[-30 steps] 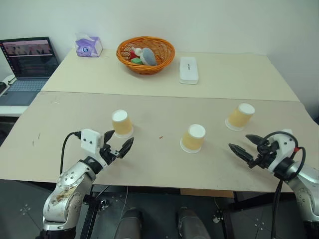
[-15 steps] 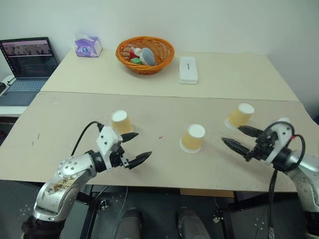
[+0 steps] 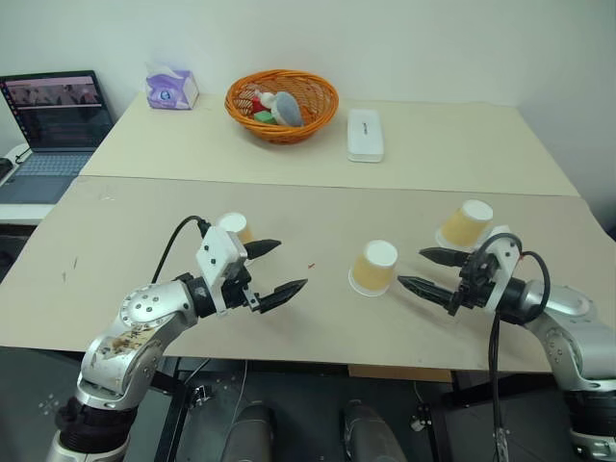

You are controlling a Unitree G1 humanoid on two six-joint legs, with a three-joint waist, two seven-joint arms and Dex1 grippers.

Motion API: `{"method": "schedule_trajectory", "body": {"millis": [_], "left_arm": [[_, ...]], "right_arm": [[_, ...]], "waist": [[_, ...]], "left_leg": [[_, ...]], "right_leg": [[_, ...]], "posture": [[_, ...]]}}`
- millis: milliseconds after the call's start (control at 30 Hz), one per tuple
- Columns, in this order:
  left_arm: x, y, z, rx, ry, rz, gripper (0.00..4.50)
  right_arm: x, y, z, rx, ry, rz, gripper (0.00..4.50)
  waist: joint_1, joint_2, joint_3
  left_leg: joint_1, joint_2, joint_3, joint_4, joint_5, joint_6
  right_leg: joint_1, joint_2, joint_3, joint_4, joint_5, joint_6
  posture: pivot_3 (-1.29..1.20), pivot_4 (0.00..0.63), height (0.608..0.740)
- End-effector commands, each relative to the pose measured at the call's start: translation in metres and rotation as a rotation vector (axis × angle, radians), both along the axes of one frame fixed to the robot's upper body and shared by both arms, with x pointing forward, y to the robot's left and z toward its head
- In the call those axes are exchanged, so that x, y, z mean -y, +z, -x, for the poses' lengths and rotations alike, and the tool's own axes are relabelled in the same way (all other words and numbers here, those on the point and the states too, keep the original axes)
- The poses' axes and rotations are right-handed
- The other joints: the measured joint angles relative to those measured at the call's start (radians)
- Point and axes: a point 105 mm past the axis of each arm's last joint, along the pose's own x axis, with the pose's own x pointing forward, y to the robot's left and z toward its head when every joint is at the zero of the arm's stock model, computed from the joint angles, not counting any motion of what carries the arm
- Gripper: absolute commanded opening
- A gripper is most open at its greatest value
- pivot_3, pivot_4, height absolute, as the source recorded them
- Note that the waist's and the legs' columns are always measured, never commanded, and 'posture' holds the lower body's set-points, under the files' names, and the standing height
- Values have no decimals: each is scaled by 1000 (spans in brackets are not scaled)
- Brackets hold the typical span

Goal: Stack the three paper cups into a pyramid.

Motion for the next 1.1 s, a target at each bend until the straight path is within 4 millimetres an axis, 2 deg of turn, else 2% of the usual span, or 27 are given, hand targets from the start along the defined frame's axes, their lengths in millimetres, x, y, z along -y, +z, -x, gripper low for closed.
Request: {"method": "schedule_trajectory", "body": {"millis": [33,267,733,833,933,1100], "left_arm": [[3,7,3,25,-10,20,4470],[2,3,5,10,14,31,4470],[-6,4,7,-2,59,41,4470],[-13,1,8,-16,79,32,4500],[-25,-6,6,-54,125,28,4500],[-42,-25,9,-106,183,-3,4500]], "right_arm": [[-13,7,-4,48,56,-3,4500],[-26,10,-10,60,101,-18,4500],[-31,9,-28,87,101,-32,4500],[-34,13,-29,94,117,-72,3741],[-36,9,-34,97,105,-48,2783],[-40,11,-41,113,111,-48,2783]], "waist": [[-2,0,0],[3,0,0],[2,0,0],[0,0,0],[0,0,0],[1,0,0]], "left_leg": [[0,0,0,0,0,0],[0,0,0,0,0,0],[0,0,0,0,0,0],[0,0,0,0,0,0],[0,0,0,0,0,0],[0,0,0,0,0,0]], "right_leg": [[0,0,0,0,0,0],[0,0,0,0,0,0],[0,0,0,0,0,0],[0,0,0,0,0,0],[0,0,0,0,0,0],[0,0,0,0,0,0]], "posture": [[0,150,675],[0,150,675],[0,150,675],[0,150,675],[0,150,675],[0,150,675]]}}
